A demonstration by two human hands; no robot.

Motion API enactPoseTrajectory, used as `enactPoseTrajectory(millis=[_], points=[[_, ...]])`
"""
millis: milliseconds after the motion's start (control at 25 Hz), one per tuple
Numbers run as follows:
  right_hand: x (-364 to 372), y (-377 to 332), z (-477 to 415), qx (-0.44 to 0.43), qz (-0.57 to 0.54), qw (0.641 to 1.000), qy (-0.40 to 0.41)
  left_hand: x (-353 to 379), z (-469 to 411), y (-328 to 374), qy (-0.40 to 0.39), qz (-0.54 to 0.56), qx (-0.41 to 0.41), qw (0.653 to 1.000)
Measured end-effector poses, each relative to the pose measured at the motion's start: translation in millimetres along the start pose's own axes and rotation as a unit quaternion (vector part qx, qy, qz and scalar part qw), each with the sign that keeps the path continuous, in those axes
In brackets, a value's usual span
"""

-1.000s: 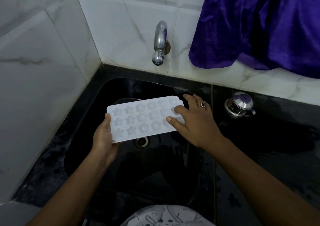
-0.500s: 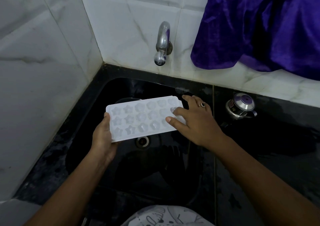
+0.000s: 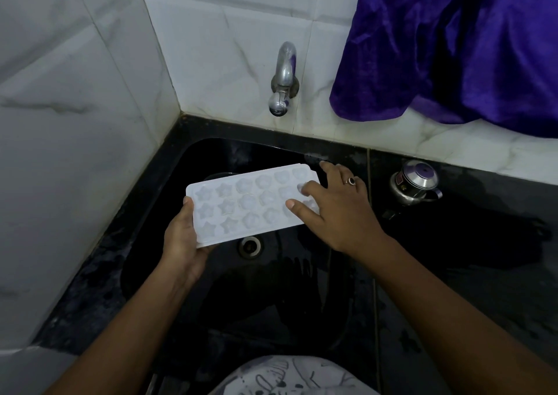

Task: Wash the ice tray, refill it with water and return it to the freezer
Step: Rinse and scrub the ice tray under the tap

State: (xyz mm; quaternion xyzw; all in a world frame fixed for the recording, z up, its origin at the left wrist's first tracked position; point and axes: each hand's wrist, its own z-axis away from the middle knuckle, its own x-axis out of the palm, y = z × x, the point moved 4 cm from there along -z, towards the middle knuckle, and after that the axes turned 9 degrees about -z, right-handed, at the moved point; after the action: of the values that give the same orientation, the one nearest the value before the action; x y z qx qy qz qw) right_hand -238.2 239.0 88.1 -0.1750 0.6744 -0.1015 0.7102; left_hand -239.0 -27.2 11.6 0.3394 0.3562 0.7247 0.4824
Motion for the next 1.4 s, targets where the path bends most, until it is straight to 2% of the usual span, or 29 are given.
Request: enactPoseTrajectory(millis=[160,760,1400], points=[[1,-14,8,0.003,-0.016,1.0,-0.018,-12,2,9,-0.002,-0.002,-0.002,1.0],[10,-63,11,0.047,-0.013,0.999,0.007,-44,-9,37,-0.038,-0.026,-0.004,0.999],[18,-64,5,0.064,-0.003,0.998,0.017,-42,-24,46,-0.061,-0.035,-0.002,0.998]])
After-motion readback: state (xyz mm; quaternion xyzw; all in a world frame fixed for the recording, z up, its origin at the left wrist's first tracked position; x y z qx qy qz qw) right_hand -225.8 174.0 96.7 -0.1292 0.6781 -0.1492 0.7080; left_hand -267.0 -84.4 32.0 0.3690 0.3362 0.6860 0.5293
